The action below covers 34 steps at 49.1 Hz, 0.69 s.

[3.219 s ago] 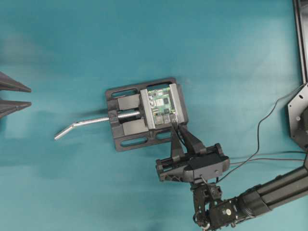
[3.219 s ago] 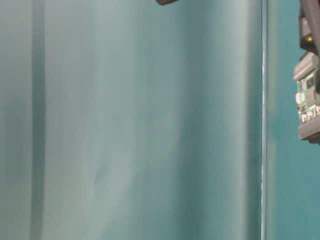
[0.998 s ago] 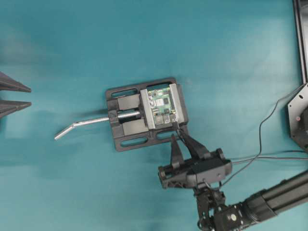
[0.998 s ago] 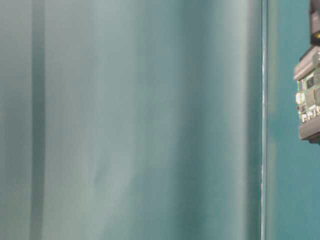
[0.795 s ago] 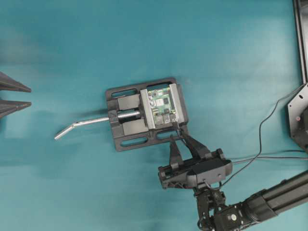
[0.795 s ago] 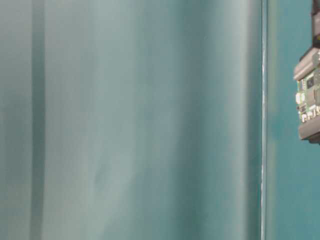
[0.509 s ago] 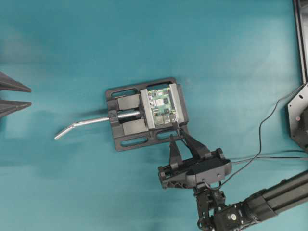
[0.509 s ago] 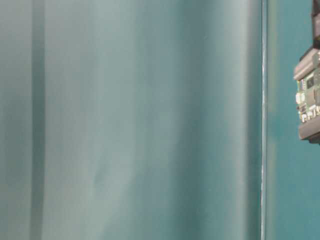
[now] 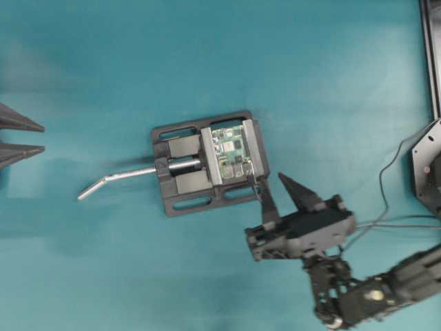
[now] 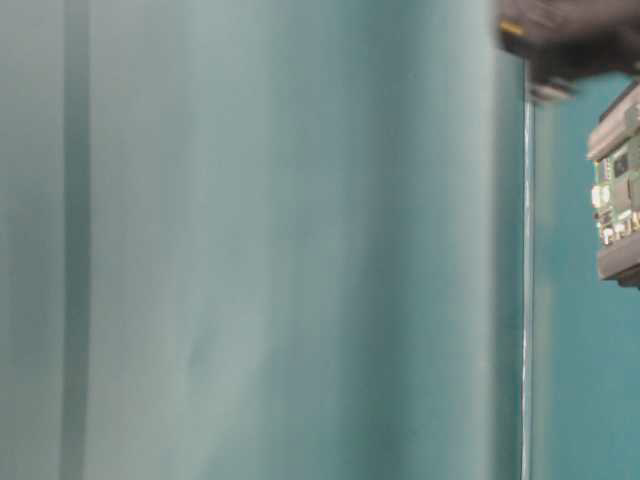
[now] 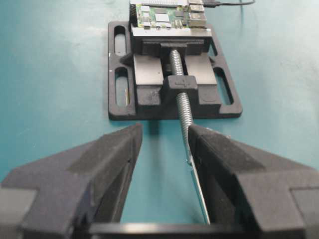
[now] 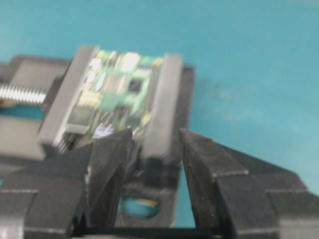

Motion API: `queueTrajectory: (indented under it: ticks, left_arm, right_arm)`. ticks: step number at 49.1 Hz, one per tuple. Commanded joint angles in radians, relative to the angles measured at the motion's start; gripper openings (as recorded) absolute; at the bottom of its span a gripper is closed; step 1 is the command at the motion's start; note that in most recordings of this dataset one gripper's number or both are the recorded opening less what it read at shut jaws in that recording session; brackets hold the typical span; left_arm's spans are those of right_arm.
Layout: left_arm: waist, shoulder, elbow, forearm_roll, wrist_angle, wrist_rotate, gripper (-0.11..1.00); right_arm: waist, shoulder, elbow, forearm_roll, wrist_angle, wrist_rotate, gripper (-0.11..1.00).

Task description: Insert the USB into the fixed PCB.

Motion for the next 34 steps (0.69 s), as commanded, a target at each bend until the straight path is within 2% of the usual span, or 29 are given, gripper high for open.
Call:
queueTrajectory:
  ticks: [1, 9, 18, 23, 30, 34]
  left_arm:
    - [-0.003, 0.008, -0.015, 0.003, -0.005, -0.005, 0.53]
    - [-0.003, 0.008, -0.017, 0.003, -0.005, -0.005, 0.53]
    - [-0.003, 0.008, -0.017, 0.003, -0.005, -0.005, 0.53]
    - [-0.002, 0.008, -0.017, 0.003, -0.005, -0.005, 0.53]
    - [-0.003, 0.008, -0.017, 0.003, -0.005, -0.005, 0.53]
    - [-0.003, 0.008, -0.017, 0.003, -0.005, -0.005, 0.53]
  right_arm:
    - [0.018, -0.095, 0.046, -0.029, 0.003, -0.002, 0.48]
    - [0.023, -0.189, 0.15, -0.072, 0.069, -0.005, 0.49]
    - [0.023, -0.272, 0.264, -0.14, 0.195, 0.0, 0.57]
    - [0.02, -0.295, 0.295, -0.161, 0.241, 0.0, 0.65]
    - [0.011, -0.299, 0.324, -0.198, 0.275, -0.002, 0.69]
    - [0.009, -0.302, 0.345, -0.252, 0.272, -0.002, 0.69]
